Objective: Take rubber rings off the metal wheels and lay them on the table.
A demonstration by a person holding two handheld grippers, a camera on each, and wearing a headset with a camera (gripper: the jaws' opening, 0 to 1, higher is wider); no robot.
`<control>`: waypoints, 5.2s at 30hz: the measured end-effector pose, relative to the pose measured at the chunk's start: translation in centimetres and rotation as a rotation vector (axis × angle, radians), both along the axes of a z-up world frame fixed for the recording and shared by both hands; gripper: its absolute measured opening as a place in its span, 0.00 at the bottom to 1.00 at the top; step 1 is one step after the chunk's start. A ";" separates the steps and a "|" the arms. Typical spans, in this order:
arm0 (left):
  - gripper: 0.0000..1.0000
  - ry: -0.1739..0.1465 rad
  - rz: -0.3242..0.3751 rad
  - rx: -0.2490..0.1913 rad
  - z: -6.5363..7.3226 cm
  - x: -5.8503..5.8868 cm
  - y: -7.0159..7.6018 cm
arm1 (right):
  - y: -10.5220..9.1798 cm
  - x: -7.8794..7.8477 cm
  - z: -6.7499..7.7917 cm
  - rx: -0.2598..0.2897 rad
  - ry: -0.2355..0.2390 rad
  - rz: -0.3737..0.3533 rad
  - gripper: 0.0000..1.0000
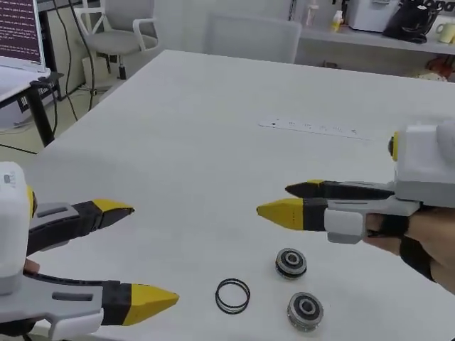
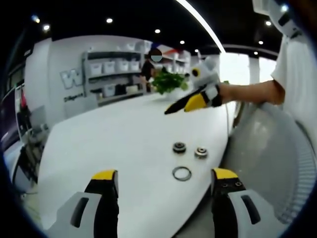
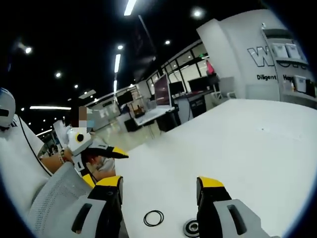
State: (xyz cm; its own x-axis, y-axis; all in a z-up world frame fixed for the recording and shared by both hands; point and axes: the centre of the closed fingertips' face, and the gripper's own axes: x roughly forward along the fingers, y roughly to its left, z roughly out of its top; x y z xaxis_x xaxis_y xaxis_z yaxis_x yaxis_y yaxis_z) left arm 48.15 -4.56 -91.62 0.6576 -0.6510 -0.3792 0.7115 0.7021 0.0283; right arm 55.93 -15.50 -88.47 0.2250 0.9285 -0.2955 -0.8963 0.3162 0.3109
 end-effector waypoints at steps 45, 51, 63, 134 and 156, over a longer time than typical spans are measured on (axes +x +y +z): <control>0.78 -0.168 -0.272 0.077 8.5 7.3 -7.7 | -7.4 4.2 -3.7 -0.091 -0.071 -0.098 0.47; 0.76 -0.235 -0.330 0.116 10.1 9.1 -9.2 | -7.1 3.6 -4.8 -0.118 -0.071 -0.065 0.42; 0.70 -0.248 -0.415 0.044 9.6 12.3 -14.4 | -7.1 3.2 -6.1 -0.097 -0.022 -0.054 0.34; 0.14 0.038 -0.482 0.142 -8.7 9.2 -16.9 | -5.8 0.8 -13.7 -0.381 -0.026 0.071 0.22; 0.14 0.034 -0.477 0.134 -8.8 9.3 -16.9 | -6.0 0.7 -13.8 -0.411 -0.061 0.089 0.26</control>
